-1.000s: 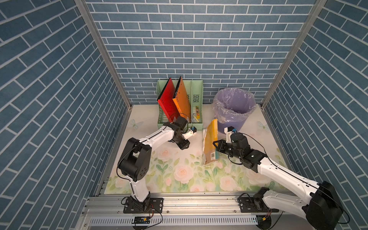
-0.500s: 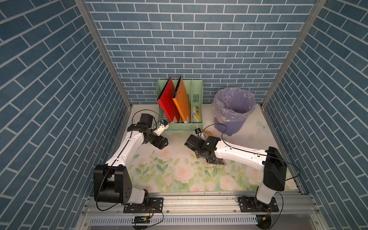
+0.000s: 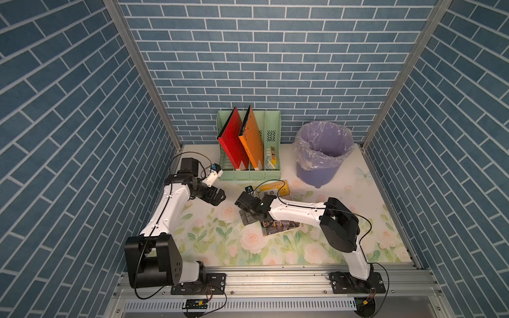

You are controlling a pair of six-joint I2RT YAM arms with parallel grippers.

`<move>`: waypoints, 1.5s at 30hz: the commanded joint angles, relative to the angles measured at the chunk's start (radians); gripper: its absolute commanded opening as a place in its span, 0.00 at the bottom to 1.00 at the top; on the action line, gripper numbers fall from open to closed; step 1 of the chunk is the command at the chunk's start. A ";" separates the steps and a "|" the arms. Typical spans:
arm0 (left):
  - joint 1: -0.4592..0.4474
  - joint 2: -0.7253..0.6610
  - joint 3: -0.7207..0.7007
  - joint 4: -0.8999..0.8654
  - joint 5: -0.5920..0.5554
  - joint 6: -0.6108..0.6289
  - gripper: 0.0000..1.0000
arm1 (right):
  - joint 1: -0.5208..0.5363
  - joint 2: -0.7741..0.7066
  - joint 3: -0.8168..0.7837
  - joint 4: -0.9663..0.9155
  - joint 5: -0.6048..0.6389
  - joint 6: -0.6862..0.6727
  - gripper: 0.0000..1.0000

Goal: Peel off the used sticky note
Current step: Adjust the book at the center of the board, then reset both arms

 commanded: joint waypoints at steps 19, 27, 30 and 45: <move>0.008 -0.036 -0.447 1.047 -0.070 -0.470 1.00 | -0.610 -1.370 -1.192 0.642 0.267 -0.257 0.99; 0.001 0.017 -0.683 1.591 -0.146 -0.546 1.00 | -0.925 -1.188 -1.292 0.894 0.341 -0.375 1.00; 0.001 0.051 -0.704 1.653 -0.177 -0.525 1.00 | -0.981 -1.052 -1.281 1.043 0.318 -0.429 0.99; -0.014 0.127 -1.065 2.385 -0.318 -0.513 1.00 | -1.049 -0.698 -1.551 2.042 0.176 -0.618 1.00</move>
